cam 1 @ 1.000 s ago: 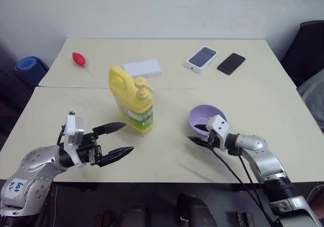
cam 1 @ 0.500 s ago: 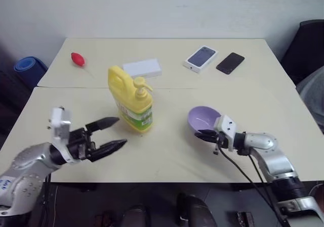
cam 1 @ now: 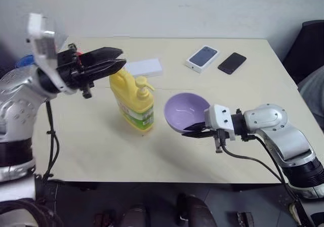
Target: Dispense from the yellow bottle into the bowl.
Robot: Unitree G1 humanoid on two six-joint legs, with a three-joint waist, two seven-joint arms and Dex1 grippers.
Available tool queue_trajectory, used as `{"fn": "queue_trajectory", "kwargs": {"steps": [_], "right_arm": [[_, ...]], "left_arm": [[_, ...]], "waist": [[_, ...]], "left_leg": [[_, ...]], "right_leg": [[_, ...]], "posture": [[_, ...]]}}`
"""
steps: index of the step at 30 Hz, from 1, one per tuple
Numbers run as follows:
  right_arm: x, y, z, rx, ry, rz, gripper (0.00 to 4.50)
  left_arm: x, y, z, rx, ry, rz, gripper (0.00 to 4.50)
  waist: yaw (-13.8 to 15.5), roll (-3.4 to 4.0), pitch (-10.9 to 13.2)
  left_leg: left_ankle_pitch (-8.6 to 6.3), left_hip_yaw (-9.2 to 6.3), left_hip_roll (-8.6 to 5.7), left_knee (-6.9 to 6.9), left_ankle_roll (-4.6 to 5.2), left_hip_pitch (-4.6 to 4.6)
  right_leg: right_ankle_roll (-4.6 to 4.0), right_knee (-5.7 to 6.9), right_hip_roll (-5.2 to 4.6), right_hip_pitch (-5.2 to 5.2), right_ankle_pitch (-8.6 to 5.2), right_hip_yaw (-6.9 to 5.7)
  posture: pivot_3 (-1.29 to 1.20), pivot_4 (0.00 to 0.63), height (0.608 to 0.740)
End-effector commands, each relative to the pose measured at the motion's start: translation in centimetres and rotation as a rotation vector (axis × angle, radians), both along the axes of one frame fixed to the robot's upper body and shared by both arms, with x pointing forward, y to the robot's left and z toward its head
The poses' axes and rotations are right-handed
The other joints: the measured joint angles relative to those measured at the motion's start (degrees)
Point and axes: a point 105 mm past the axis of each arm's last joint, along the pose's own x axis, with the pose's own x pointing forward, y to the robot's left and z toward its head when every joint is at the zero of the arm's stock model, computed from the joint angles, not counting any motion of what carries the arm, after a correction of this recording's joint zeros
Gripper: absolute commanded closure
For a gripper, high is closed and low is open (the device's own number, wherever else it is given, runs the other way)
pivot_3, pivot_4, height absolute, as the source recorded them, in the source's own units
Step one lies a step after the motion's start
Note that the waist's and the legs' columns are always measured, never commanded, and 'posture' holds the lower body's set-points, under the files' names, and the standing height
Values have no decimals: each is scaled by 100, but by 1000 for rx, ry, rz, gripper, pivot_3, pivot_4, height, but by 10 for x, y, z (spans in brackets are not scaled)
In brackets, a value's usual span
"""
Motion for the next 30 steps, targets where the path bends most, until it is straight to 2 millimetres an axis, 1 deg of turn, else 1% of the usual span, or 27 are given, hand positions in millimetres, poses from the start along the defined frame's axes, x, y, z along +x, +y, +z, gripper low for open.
{"fn": "queue_trajectory", "kwargs": {"steps": [1, 2, 5, 7, 12, 17, 20, 22, 25, 26, 28, 30], "right_arm": [[-6, 11, 13, 9, -48, 50, 4500], [-7, 13, 13, 2, -56, 60, 4500], [-7, 19, 17, 10, -68, 75, 4500], [-7, 24, 19, 21, -67, 85, 4500], [-6, 31, 20, 29, -63, 101, 4500], [-5, 34, 22, 39, -60, 102, 4500], [-4, 35, 24, 35, -71, 101, 4500], [-3, 37, 26, 36, -81, 104, 4500], [-3, 38, 27, 32, -85, 112, 4500], [-3, 39, 27, 28, -87, 115, 4500], [-2, 39, 27, 23, -88, 116, 4500], [-2, 38, 26, 22, -86, 113, 4500]], "left_arm": [[12, -8, -10, 80, -8, -19, 4227], [14, -11, -12, 82, -2, -29, 4490], [15, -17, -14, 92, 9, -70, 4490], [12, -21, -18, 115, 17, -110, 4490], [17, -26, -21, 135, 26, -109, 4490], [24, -25, -38, 204, 75, -80, 4490], [34, -21, -56, 279, 117, -17, 4490], [38, -21, -63, 285, 153, 2, 4490], [35, -25, -65, 293, 188, -31, 4490], [35, -27, -64, 299, 171, -39, 4490], [29, -33, -53, 264, 140, -92, 4490], [24, -34, -41, 235, 133, -130, 4490]], "waist": [[-6, -1, 1], [-18, -1, 1], [-32, -15, 9], [-31, -16, 10], [-18, -17, 10], [-9, -17, 10], [-8, -17, 10], [-9, -17, 9], [-12, -19, 8], [-12, -19, 7], [-11, -19, 7], [-12, -20, 8]], "left_leg": [[0, 2, -1, 0, 0, 0], [0, 4, 0, -1, 0, 0], [1, 14, 6, 0, -1, -1], [2, 20, 8, 1, -3, -5], [2, 21, 11, 9, -3, -6], [2, 19, 12, 18, -3, -9], [2, 17, 13, 23, -2, -8], [2, 18, 13, 28, -2, -6], [2, 18, 18, 41, -2, -3], [2, 17, 20, 43, -2, -2], [1, 18, 20, 46, -2, -2], [1, 17, 21, 48, -1, -2]], "right_leg": [[1, 0, 0, -1, 0, -1], [1, 0, 1, -3, 0, 0], [1, 5, 6, -12, 0, 6], [0, 16, 7, -23, 0, 12], [0, 24, 2, -25, 0, 14], [1, 31, -2, -26, 0, 14], [0, 36, -4, -25, 0, 15], [0, 42, -6, -25, 0, 17], [0, 53, -6, -23, 0, 21], [0, 55, -7, -22, 0, 22], [0, 58, -8, -22, 0, 24], [0, 58, -8, -22, 0, 23]], "posture": [[0, 150, 740], [0, 150, 740], [0, 150, 740], [0, 150, 740], [0, 150, 740], [0, 150, 740], [0, 150, 740], [0, 150, 740], [0, 150, 740], [0, 150, 740], [0, 150, 740], [0, 150, 740]]}}
